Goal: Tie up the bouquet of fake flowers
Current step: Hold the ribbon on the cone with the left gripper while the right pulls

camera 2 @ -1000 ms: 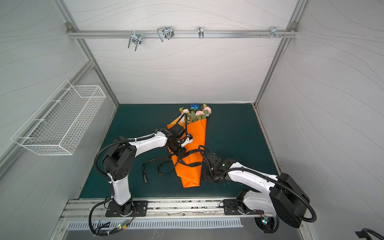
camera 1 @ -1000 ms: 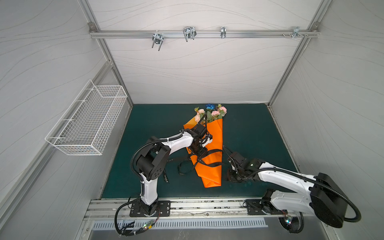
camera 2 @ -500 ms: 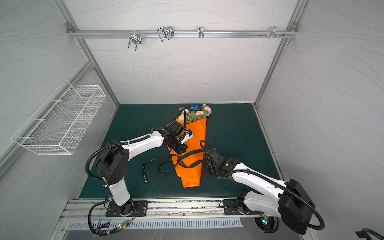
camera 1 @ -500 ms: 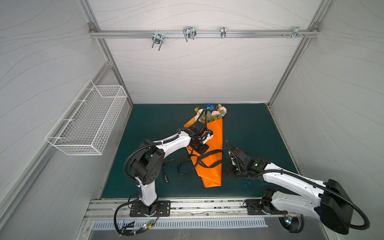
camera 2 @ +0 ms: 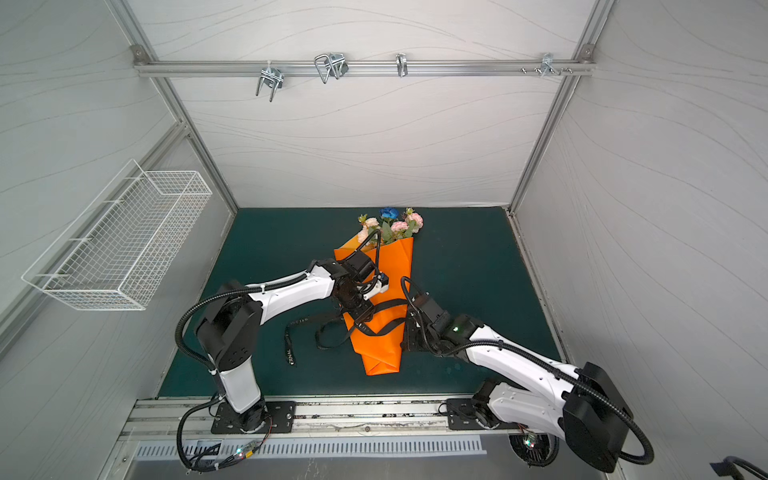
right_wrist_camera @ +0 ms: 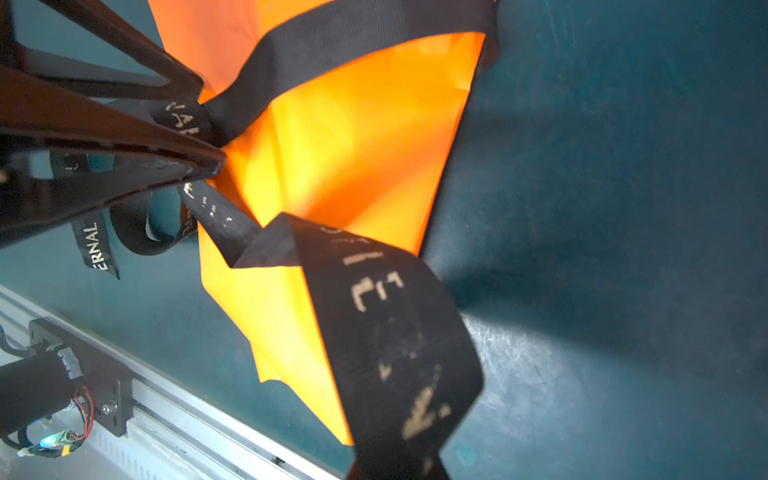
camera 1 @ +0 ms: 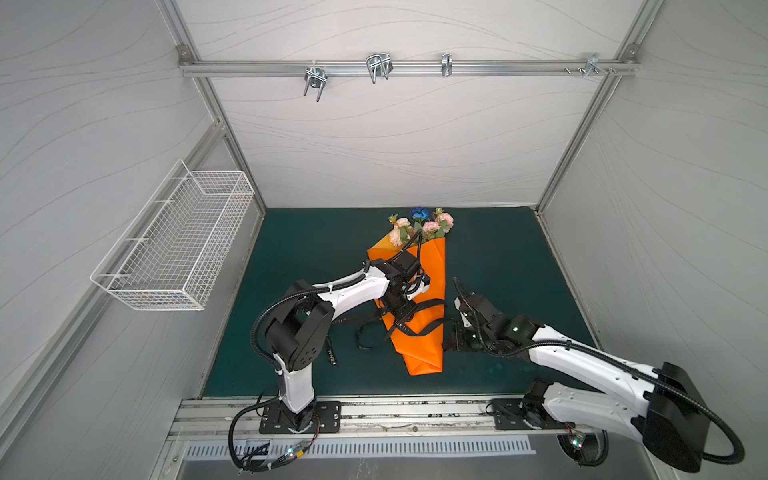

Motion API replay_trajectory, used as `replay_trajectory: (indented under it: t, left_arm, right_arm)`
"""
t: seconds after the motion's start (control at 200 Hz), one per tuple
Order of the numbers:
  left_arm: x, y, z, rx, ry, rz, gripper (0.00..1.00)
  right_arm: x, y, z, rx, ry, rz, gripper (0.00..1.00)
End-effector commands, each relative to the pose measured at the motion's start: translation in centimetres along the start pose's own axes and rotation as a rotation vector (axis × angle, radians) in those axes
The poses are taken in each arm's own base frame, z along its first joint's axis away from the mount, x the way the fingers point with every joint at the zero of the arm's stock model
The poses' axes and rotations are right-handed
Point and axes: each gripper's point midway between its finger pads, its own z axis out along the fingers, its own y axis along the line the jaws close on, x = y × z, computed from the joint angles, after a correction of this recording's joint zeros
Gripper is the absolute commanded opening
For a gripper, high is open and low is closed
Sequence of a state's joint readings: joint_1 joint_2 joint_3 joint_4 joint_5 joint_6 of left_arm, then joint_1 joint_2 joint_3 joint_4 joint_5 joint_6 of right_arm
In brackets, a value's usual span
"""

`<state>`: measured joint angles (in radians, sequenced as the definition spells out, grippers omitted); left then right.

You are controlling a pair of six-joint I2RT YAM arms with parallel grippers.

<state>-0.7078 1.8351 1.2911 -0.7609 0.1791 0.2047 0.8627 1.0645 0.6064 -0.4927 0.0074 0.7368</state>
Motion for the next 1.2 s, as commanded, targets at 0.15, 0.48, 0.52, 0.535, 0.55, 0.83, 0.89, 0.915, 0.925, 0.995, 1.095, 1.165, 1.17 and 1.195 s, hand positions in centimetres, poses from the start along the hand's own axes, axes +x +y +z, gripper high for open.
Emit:
replay_trajectory:
  t: [0.15, 0.48, 0.52, 0.535, 0.55, 0.83, 0.89, 0.915, 0.925, 0.995, 1.095, 1.165, 1.17, 1.195]
  left_arm:
    - [-0.6, 0.7, 0.2, -0.05, 0.029, 0.039, 0.48]
    - [-0.6, 0.8, 1.6, -0.095, 0.056, 0.054, 0.4]
    - [-0.5, 0.6, 1.8, -0.093, 0.06, 0.056, 0.38]
    - [-0.5, 0.5, 1.8, -0.091, 0.061, 0.057, 0.37]
    - [-0.5, 0.4, 1.9, -0.09, 0.062, 0.056, 0.36]
    - [-0.6, -0.1, 2.3, -0.081, 0.06, 0.054, 0.0]
    - [-0.7, -0.1, 1.9, -0.086, 0.049, 0.052, 0.0]
    - [-0.8, -0.1, 1.8, -0.089, 0.045, 0.05, 0.0]
    - [-0.8, -0.1, 1.7, -0.091, 0.043, 0.05, 0.0]
    - [-1.0, 0.0, 1.1, -0.102, 0.027, 0.045, 0.0]
    - [-1.8, 0.1, -0.3, -0.124, -0.024, 0.028, 0.0]
    - [-2.6, 0.1, -1.6, -0.138, -0.077, 0.01, 0.0]
    - [-2.6, 0.2, -1.7, -0.139, -0.081, 0.009, 0.0]
    - [-2.8, 0.1, -2.1, -0.14, -0.1, 0.0, 0.0]
  right_arm:
    - [-0.4, 0.8, -0.4, -0.03, -0.015, -0.001, 0.0]
    - [-0.4, 1.0, -0.2, -0.04, -0.014, -0.003, 0.0]
    - [-0.4, 1.1, -0.3, -0.044, -0.017, -0.004, 0.0]
    - [-0.5, 1.2, -0.3, -0.045, -0.018, -0.004, 0.0]
    - [-0.5, 1.2, -0.3, -0.045, -0.019, -0.003, 0.0]
    - [-1.5, 2.1, -0.8, -0.076, -0.057, -0.011, 0.0]
    - [-1.7, 2.2, -0.9, -0.082, -0.064, -0.009, 0.0]
    - [-1.7, 2.3, -0.9, -0.085, -0.067, -0.008, 0.0]
    - [-1.8, 2.3, -0.9, -0.085, -0.068, -0.008, 0.0]
    - [-2.0, 2.5, -1.0, -0.093, -0.079, -0.008, 0.0]
    - [-2.4, 3.0, -1.1, -0.117, -0.101, -0.004, 0.0]
    - [-3.0, 3.7, -1.2, -0.148, -0.122, -0.012, 0.0]
    - [-3.1, 3.8, -1.2, -0.151, -0.126, -0.012, 0.0]
    - [-3.3, 4.1, -1.2, -0.166, -0.135, -0.012, 0.0]
